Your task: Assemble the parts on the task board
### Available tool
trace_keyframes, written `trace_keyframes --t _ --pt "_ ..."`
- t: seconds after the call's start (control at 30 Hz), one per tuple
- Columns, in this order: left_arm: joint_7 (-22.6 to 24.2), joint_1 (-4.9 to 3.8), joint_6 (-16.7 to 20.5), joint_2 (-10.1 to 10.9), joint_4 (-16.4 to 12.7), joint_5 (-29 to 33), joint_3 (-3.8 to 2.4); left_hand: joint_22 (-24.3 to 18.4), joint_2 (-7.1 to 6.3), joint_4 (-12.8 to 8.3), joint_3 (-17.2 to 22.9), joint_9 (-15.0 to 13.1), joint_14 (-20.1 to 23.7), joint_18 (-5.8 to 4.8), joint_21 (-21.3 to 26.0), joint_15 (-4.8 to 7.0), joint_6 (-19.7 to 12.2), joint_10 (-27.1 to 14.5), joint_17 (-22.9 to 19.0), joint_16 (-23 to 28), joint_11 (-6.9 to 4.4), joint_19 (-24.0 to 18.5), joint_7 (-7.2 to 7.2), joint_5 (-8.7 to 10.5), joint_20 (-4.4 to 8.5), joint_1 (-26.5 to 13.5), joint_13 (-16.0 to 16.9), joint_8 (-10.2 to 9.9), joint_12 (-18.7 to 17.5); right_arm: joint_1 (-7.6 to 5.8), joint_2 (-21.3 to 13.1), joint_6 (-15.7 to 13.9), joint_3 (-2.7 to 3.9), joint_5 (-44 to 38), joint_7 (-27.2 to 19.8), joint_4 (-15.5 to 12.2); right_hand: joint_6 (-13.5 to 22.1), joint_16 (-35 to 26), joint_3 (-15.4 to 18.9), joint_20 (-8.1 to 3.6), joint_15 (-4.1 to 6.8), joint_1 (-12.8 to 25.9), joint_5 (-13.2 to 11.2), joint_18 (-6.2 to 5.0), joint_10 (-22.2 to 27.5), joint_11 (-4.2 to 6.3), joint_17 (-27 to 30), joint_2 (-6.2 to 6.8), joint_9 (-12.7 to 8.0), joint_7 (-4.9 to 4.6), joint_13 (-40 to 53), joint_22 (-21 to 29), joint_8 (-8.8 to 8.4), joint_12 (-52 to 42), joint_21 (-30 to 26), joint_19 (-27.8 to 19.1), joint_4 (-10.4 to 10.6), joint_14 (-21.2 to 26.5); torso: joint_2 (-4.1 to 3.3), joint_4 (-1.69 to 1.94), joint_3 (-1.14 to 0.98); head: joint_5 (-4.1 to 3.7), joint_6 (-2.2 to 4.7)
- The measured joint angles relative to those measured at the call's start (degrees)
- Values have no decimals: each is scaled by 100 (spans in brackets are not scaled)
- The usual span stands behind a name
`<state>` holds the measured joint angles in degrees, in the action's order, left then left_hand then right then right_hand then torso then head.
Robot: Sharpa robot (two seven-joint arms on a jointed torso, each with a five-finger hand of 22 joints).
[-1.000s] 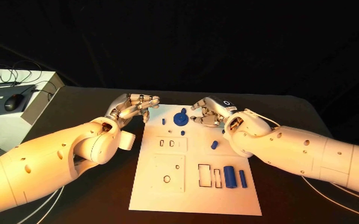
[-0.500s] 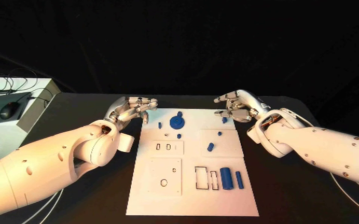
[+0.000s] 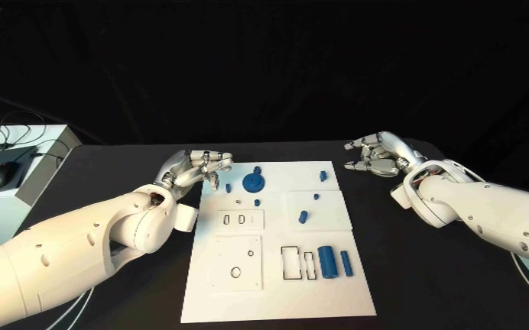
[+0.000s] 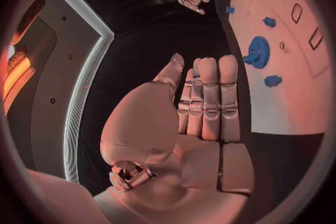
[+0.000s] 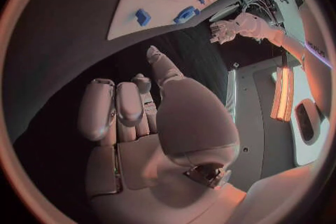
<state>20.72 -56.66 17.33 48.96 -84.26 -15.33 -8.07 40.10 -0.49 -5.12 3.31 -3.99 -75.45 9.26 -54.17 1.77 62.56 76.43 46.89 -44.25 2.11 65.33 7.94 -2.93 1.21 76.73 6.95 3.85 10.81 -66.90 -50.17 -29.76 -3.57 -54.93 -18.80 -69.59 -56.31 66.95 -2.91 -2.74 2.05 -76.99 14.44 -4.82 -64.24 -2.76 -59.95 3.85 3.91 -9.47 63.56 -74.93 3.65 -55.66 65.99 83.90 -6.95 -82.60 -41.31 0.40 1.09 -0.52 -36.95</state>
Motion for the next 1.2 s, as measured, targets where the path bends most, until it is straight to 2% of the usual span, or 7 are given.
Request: trace_keyframes --t 0.17,0.23,0.43,0.53,0.73,0.97,1.2 --pt "8 15 -34 -19 11 -5 0 90 0 -17 -46 0 36 -7 -60 7 -2 -109 83 -102 -26 -34 -1 0 33 0 241 0 318 128 188 160 -5 74 -44 373 113 0 48 0 0 -53 1 0 36 -4 -54 53 0 -23 -27 0 0 -3 0 0 47 0 -13 -24 -29 14 -22" --pt "11 24 -44 -24 19 -6 -1 141 0 -50 -80 0 65 -10 -102 36 13 -250 143 -190 -40 -56 -16 0 54 0 462 0 570 160 268 232 -8 80 -46 471 119 0 70 11 0 -76 1 0 37 -3 -78 76 0 -28 -34 1 0 -47 0 10 70 0 -16 -27 -37 25 -42" --pt "15 51 -70 -61 34 -8 -2 186 18 -75 -104 0 66 -10 -101 37 9 -418 152 -207 -65 -65 -31 0 63 18 807 0 1008 207 510 536 -9 52 -26 738 122 44 78 21 -20 -91 185 0 37 -3 -157 91 0 -26 18 1 0 -175 114 21 77 -20 -20 -1 -31 26 -56" --pt "16 54 -79 -58 31 -9 -2 208 18 -58 -121 0 66 -11 -102 37 9 -578 181 -251 -82 -65 -32 0 63 18 1137 0 1408 237 617 681 -13 14 -7 834 129 93 134 21 -20 -91 255 0 8 -33 -195 91 0 -19 77 1 0 -249 182 21 69 -20 -25 7 -26 36 -55" --pt "16 56 -86 -29 26 -10 -2 247 18 -72 -134 0 86 -12 -121 56 -10 -894 240 -363 -87 -65 -51 0 62 18 1719 0 2101 273 784 868 -18 -46 31 937 127 118 156 21 -20 -84 308 0 -45 -21 -222 84 0 -16 135 2 0 -315 223 21 78 -20 -31 15 -26 14 -79" --pt "16 57 -87 -6 12 -11 -2 268 18 -72 -134 0 105 -43 -124 37 -10 -958 241 -368 -78 -65 -51 0 62 18 1833 0 2229 274 883 993 -18 -66 72 982 23 144 180 21 -20 -65 332 0 -77 -10 -243 5 0 6 176 3 0 -372 261 21 54 -20 -31 27 -16 15 -106" --pt "12 57 -87 13 -4 -13 -2 280 18 -72 -133 0 105 -46 -124 37 -10 -979 247 -406 -99 -65 -51 0 62 18 1852 0 2264 275 964 1104 -17 -82 122 1023 -12 144 211 21 -20 -6 332 0 -107 0 -250 -55 0 20 202 -2 0 -373 289 21 23 -20 -29 18 -19 44 -115"
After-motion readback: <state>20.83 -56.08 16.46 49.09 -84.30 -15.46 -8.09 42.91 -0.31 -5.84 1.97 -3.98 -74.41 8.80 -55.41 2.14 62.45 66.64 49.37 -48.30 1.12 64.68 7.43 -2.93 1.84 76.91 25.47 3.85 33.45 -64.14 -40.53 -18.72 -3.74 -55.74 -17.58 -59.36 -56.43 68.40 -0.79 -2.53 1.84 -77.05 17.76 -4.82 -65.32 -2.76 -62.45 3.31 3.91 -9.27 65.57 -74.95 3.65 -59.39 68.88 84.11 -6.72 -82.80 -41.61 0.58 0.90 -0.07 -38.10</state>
